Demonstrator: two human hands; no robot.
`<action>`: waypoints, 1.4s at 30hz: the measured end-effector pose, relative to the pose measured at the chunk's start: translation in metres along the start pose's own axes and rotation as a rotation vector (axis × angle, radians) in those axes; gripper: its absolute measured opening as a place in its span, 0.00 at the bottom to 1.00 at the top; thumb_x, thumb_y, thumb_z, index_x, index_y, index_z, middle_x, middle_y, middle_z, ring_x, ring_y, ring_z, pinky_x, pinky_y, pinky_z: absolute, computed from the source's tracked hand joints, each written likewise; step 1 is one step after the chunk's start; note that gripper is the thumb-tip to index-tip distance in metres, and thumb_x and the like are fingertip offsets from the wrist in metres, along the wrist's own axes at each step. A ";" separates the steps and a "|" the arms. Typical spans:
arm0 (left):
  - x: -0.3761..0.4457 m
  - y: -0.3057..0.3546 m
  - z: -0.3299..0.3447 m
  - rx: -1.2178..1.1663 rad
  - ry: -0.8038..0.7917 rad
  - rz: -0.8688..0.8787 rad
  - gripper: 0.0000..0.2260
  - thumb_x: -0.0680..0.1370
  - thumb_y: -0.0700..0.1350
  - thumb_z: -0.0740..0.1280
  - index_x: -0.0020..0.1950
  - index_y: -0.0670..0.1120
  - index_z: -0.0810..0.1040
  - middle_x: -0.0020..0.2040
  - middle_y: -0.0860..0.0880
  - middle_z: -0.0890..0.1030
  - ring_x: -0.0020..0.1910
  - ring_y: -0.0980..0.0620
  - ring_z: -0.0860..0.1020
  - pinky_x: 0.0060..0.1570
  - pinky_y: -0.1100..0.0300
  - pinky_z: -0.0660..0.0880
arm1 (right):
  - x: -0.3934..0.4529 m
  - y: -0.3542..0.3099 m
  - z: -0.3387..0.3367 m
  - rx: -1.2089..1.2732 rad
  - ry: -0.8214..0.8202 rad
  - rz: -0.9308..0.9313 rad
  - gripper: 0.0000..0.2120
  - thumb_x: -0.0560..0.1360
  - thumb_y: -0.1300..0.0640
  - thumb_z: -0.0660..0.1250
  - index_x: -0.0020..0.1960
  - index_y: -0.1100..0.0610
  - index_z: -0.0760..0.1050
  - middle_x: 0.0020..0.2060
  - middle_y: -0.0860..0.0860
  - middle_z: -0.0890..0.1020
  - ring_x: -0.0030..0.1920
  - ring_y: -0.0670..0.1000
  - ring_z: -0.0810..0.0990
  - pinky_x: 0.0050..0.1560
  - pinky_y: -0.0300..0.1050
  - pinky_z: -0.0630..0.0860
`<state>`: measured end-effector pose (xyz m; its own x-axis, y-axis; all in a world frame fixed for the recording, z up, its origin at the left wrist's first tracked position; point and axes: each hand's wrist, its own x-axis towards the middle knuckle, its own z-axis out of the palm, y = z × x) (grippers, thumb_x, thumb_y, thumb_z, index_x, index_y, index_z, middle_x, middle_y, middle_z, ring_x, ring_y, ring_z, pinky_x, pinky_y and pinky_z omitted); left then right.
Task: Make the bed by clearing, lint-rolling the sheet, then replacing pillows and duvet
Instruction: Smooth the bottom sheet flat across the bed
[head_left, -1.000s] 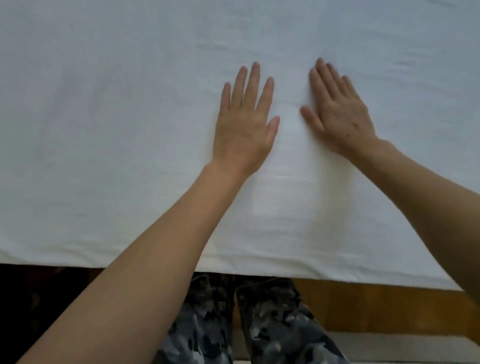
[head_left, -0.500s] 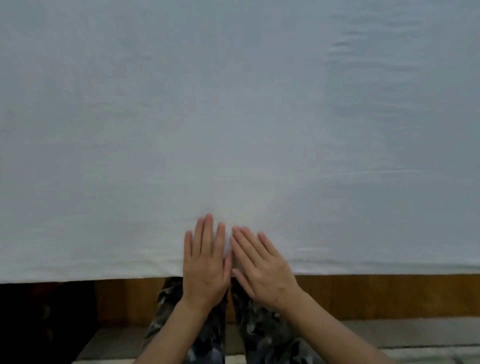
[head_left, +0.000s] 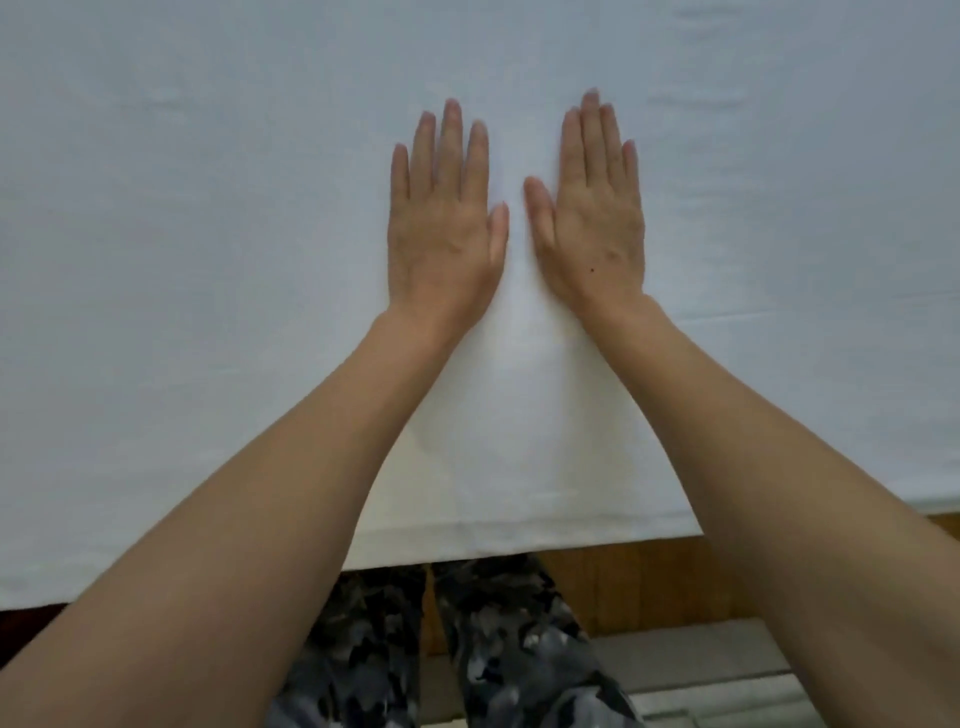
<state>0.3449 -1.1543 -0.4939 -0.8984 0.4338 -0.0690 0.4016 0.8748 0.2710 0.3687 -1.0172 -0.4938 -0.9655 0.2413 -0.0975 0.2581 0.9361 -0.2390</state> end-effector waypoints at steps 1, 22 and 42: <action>-0.012 0.004 0.006 0.001 -0.014 0.019 0.28 0.82 0.51 0.52 0.78 0.39 0.55 0.78 0.38 0.55 0.78 0.39 0.53 0.76 0.46 0.47 | -0.018 0.012 0.001 0.009 0.011 0.031 0.30 0.81 0.48 0.49 0.77 0.64 0.52 0.77 0.59 0.55 0.77 0.55 0.52 0.75 0.47 0.44; -0.144 0.027 0.011 -0.074 -0.162 0.508 0.30 0.82 0.56 0.53 0.78 0.38 0.54 0.78 0.37 0.56 0.78 0.41 0.53 0.76 0.46 0.51 | -0.217 0.051 -0.014 0.037 0.079 0.246 0.29 0.83 0.47 0.48 0.76 0.66 0.54 0.76 0.61 0.56 0.77 0.55 0.52 0.77 0.48 0.47; -0.196 -0.593 -0.144 0.085 0.052 -0.265 0.26 0.81 0.53 0.53 0.77 0.43 0.62 0.78 0.40 0.59 0.76 0.39 0.58 0.74 0.45 0.53 | -0.062 -0.574 0.153 0.049 -0.107 -0.344 0.31 0.78 0.47 0.52 0.74 0.66 0.59 0.75 0.62 0.60 0.76 0.58 0.57 0.75 0.52 0.49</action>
<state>0.2574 -1.7891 -0.5024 -0.9810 0.1782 -0.0768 0.1634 0.9720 0.1687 0.2856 -1.6092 -0.4986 -0.9879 -0.1160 -0.1029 -0.0774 0.9439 -0.3211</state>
